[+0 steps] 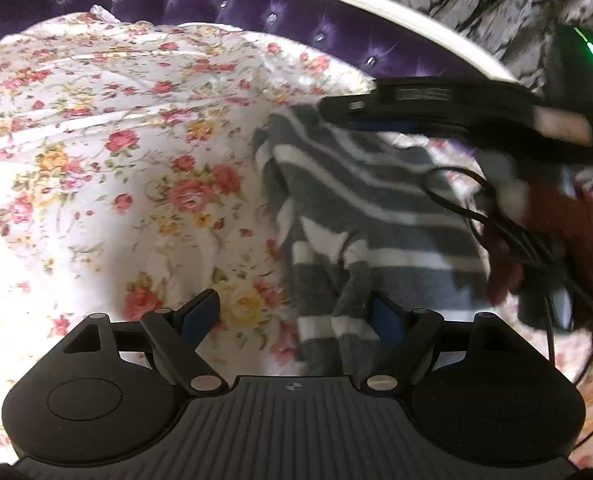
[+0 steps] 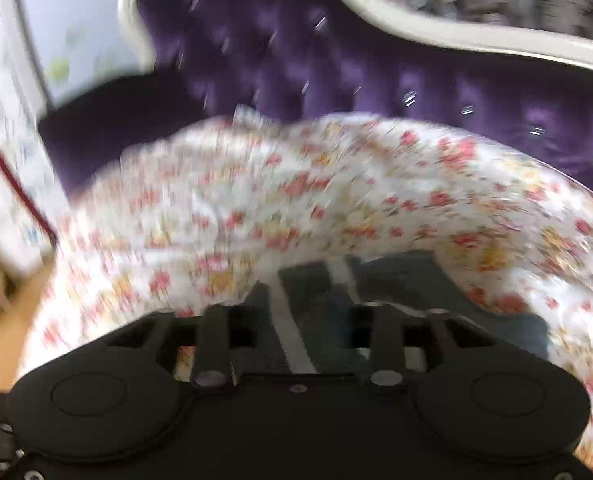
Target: Fold small clothes
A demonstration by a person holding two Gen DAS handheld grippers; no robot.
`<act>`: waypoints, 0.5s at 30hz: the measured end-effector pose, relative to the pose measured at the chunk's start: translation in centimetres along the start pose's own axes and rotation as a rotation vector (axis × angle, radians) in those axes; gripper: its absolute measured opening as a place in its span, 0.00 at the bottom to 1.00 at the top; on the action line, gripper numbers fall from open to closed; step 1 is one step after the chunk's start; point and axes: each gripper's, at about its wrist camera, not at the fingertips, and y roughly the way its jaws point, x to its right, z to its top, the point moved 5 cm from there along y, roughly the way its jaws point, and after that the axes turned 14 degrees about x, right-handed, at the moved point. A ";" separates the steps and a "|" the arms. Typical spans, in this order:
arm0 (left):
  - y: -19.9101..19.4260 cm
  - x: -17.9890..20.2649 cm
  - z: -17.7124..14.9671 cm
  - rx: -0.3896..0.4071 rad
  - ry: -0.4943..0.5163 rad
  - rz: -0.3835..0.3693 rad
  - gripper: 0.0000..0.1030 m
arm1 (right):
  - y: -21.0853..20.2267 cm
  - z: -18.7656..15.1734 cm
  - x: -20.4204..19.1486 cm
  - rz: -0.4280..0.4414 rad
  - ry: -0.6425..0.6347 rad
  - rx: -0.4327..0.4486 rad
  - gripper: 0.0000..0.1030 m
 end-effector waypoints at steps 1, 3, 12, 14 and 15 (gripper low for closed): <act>-0.1 -0.1 0.2 0.003 -0.022 -0.018 0.77 | -1.1 0.2 0.7 -0.001 0.045 0.029 0.64; -0.2 -0.1 0.4 0.012 -0.054 -0.045 0.77 | -3.9 0.3 2.3 -0.009 0.145 0.092 0.65; 0.8 1.0 -0.7 -0.051 -0.150 -0.160 0.77 | -10.0 -3.7 8.9 -0.090 0.343 0.111 0.73; 1.0 1.5 -0.9 -0.049 -0.136 -0.172 0.77 | -10.0 -5.1 10.0 -0.086 0.397 0.089 0.73; 1.0 1.8 -0.9 -0.050 -0.124 -0.180 0.77 | -10.0 -5.7 10.4 -0.079 0.432 0.084 0.74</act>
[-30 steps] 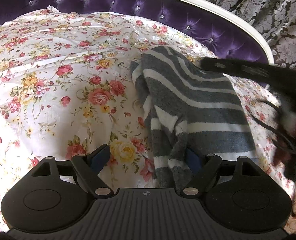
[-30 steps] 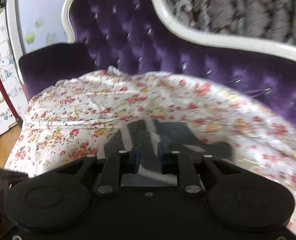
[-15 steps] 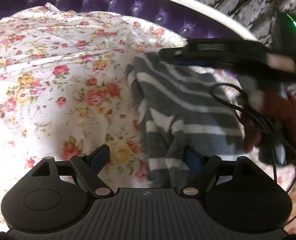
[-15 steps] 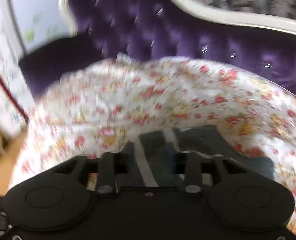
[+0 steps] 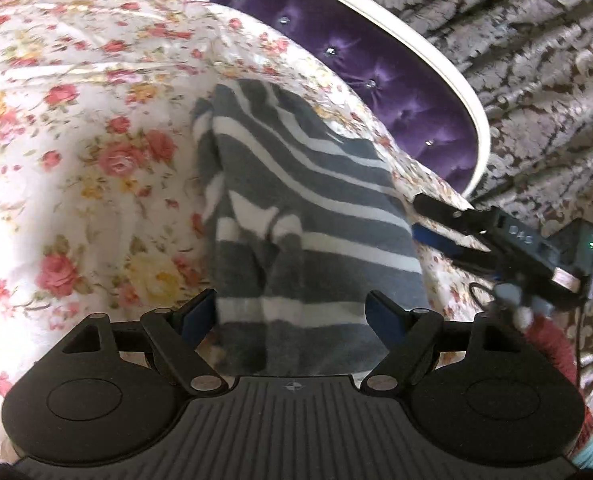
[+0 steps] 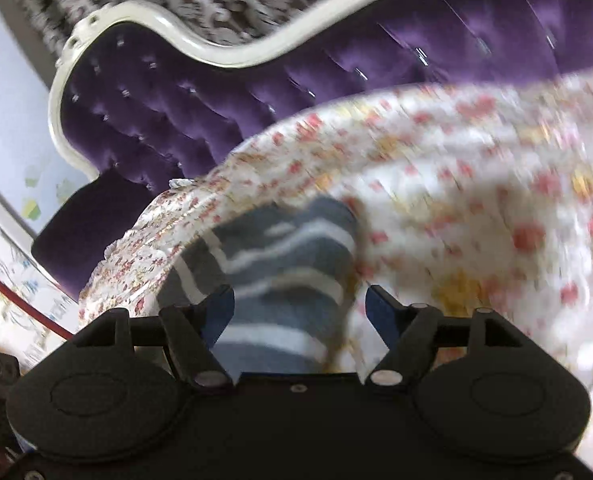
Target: Fold small clothes
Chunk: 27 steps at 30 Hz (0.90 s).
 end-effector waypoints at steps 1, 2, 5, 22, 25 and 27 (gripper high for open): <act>0.1 0.2 0.0 -0.002 0.006 -0.010 0.77 | 0.0 -0.3 0.5 0.008 0.031 -0.006 0.75; 0.2 0.3 0.0 -0.004 0.004 -0.015 0.77 | 0.1 -0.6 0.9 0.016 0.059 -0.012 0.75; 0.5 0.2 -0.1 -0.007 -0.015 -0.028 0.77 | 1.0 -1.2 1.3 0.060 0.115 -0.024 0.75; 1.8 0.1 -0.1 0.004 -0.072 -0.121 0.33 | 3.9 -2.1 0.3 0.095 0.150 -0.017 0.42; 1.0 0.7 -0.2 0.005 -0.065 -0.140 0.31 | 2.8 -1.7 -0.2 0.082 0.154 -0.006 0.40; 0.2 1.2 -0.7 -0.008 -0.061 -0.153 0.31 | 1.6 -1.6 -0.8 0.072 0.142 -0.008 0.40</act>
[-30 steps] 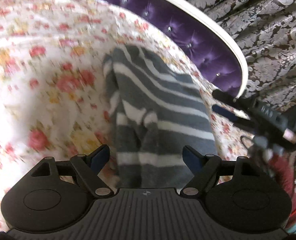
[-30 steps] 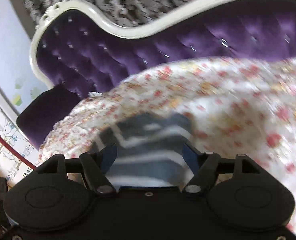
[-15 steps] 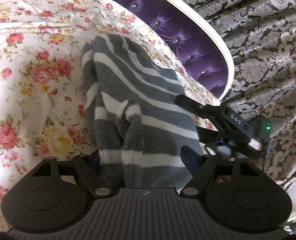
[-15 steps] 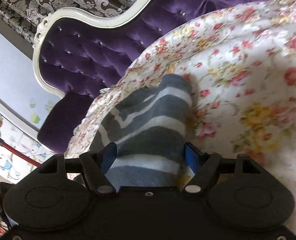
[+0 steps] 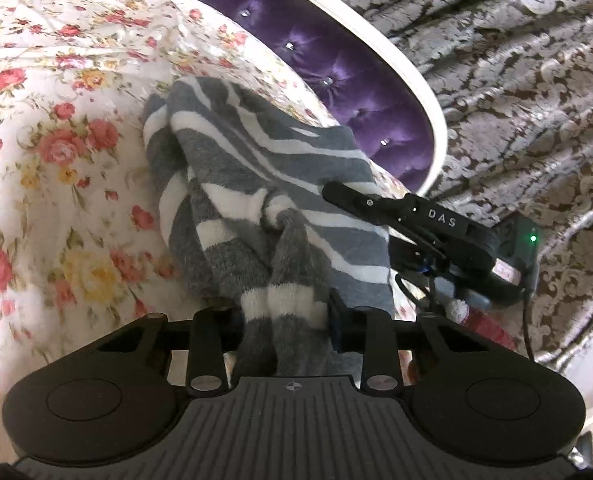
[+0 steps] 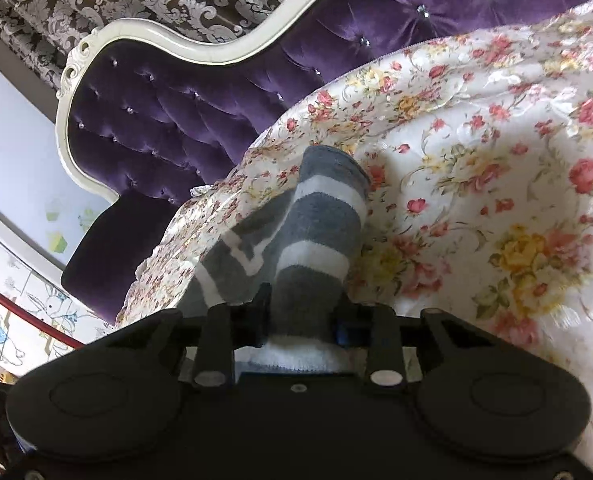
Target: Fold small clothes
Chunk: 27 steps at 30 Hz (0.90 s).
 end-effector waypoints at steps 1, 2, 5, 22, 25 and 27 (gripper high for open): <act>-0.4 0.4 -0.4 -0.004 0.002 -0.007 0.31 | -0.6 -0.1 -0.3 -0.009 -0.004 -0.003 0.40; -0.7 0.6 -0.7 -0.006 0.001 -0.012 0.31 | -1.3 -0.3 -0.6 -0.016 -0.008 -0.008 0.40; -2.2 2.2 -2.3 -0.011 -0.003 -0.034 0.31 | -3.8 -1.1 -1.1 -0.030 -0.002 -0.017 0.40; -11.5 8.5 -12.8 -0.060 0.063 -0.006 0.31 | -17.2 -9.0 -3.6 -0.033 0.024 -0.039 0.40; -12.1 7.9 -13.8 -0.053 0.059 0.019 0.31 | -17.9 -9.8 -3.2 -0.064 -0.010 -0.026 0.43; -12.3 7.1 -14.6 -0.040 0.087 0.062 0.31 | -17.9 -10.2 -2.5 -0.121 -0.052 -0.010 0.43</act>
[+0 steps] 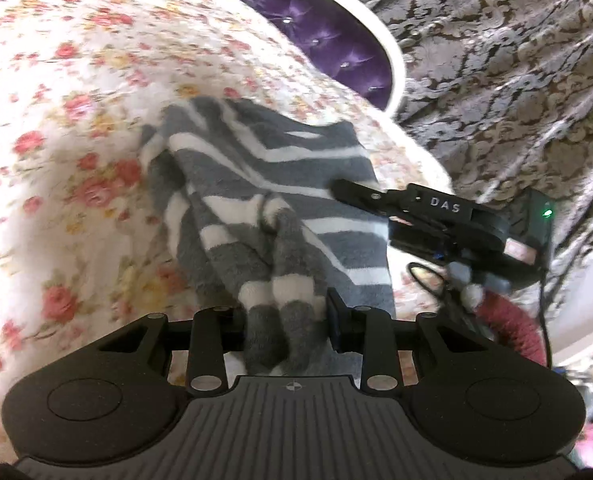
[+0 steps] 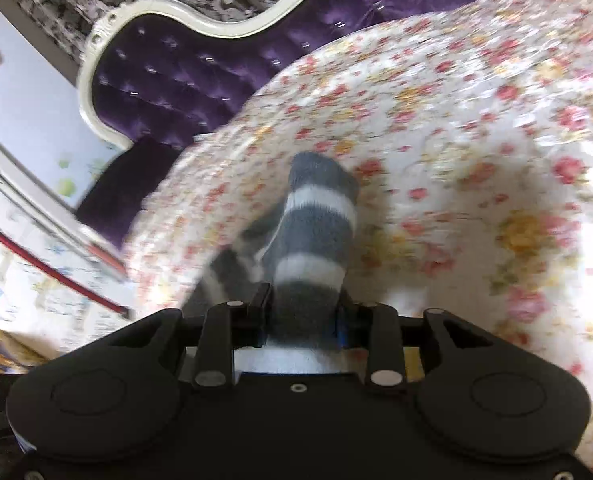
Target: Fold small clothes
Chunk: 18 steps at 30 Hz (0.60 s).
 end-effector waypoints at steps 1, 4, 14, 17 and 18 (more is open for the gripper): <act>-0.1 -0.4 -0.4 0.004 0.011 0.018 0.32 | 0.1 -0.2 0.4 -0.027 -0.014 0.004 0.43; -0.7 -1.7 -1.6 0.024 0.003 0.056 0.37 | 0.0 -0.4 2.0 -0.066 -0.014 0.028 0.46; -6.7 0.5 -1.1 0.241 0.260 0.325 0.39 | -4.2 0.6 -0.8 -0.098 -0.215 0.211 0.64; -7.6 2.9 -0.2 0.323 0.374 0.383 0.59 | -5.7 0.6 -2.4 -0.115 -0.299 0.278 0.76; -7.4 3.7 0.0 0.335 0.402 0.392 0.67 | -6.0 0.4 -2.9 -0.127 -0.325 0.290 0.80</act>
